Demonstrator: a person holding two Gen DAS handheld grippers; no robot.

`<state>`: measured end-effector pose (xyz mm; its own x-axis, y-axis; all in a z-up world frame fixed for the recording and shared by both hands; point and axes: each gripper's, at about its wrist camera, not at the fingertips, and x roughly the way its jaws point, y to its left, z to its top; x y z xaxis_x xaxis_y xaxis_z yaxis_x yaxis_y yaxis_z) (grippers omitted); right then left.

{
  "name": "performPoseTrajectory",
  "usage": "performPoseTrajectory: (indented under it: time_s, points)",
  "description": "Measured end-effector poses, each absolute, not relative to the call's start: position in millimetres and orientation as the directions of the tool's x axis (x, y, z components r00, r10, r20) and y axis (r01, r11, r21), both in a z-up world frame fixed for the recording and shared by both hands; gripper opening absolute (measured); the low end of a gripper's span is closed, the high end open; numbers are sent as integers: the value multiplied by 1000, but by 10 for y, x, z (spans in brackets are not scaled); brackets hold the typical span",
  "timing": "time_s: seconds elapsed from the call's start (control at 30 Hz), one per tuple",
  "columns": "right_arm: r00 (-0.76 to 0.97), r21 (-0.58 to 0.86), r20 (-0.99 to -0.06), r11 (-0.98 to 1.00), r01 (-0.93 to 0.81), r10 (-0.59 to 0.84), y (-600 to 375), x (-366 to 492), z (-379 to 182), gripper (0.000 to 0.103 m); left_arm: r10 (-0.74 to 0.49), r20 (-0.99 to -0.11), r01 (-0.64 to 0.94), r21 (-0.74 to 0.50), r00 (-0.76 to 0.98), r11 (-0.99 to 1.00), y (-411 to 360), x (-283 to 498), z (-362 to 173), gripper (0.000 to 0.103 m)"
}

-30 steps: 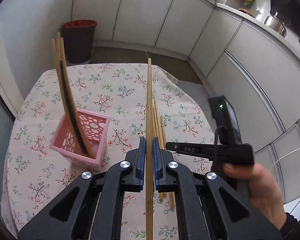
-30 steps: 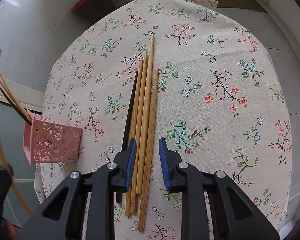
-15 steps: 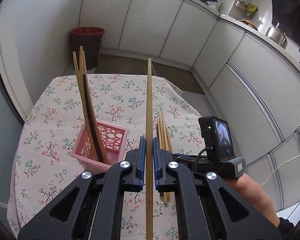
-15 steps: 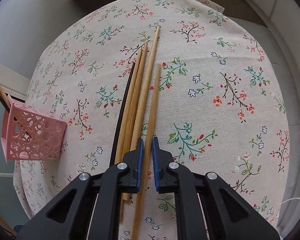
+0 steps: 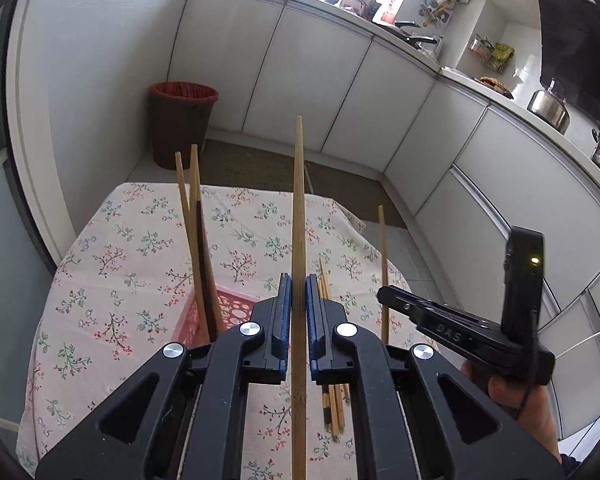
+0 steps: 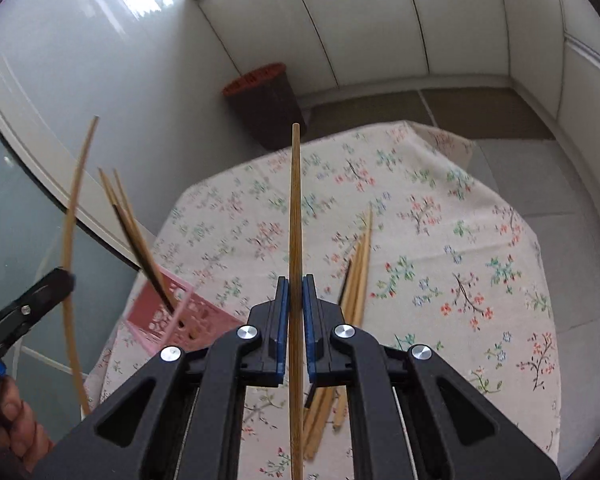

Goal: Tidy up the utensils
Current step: 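Lift the chopstick upright with the left gripper while the right gripper grasps another chopstick, then lower both held chopsticks into the pink holder and open both grippers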

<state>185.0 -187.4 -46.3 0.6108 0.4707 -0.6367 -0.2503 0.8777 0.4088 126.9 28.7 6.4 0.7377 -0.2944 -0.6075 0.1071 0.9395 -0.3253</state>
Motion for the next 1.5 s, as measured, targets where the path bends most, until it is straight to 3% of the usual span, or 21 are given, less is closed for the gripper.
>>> performPoseTrajectory:
  time_s: [0.17, 0.3, 0.5, 0.93, 1.13, 1.37, 1.43, 1.47, 1.5]
  points:
    - [736, 376, -434, 846, -377, 521, -1776, 1572, -65, 7, -285, -506, 102, -359, 814, 928, 455, 1289, 100, 6]
    - [757, 379, -364, 828, -412, 543, -1746, 1484, 46, 7, -264, -412, 105, -369, 872, 923, 547, 1336, 136, 6]
    - [755, 372, -368, 830, -416, 543, -1752, 1493, 30, 7, -206, -318, 85, -355, 925, 931, 640, 1420, 47, 6]
    - [752, 360, -366, 828, -430, 549, -1672, 1444, 10, 7, -110, -239, 40, -281, 965, 959, 453, 1392, -357, 7]
    - [747, 365, -371, 826, -430, 552, -1697, 1454, -2, 7, -100, -299, 27, -241, 949, 970, 435, 1452, -462, 8]
    - [739, 376, -380, 823, -426, 556, -1671, 1489, -28, 7, -170, -420, 41, -298, 892, 954, 499, 1481, -342, 11]
    - [738, 376, -378, 821, -429, 559, -1633, 1491, -28, 7, -178, -446, 24, -329, 877, 944, 549, 1459, -227, 17]
    - [738, 376, -377, 820, -430, 560, -1610, 1496, -29, 7, -170, -471, -1, -341, 866, 940, 585, 1453, -169, 29]
    - [739, 376, -376, 821, -430, 560, -1587, 1503, -31, 7, -160, -510, -35, -352, 845, 936, 633, 1459, -130, 48]
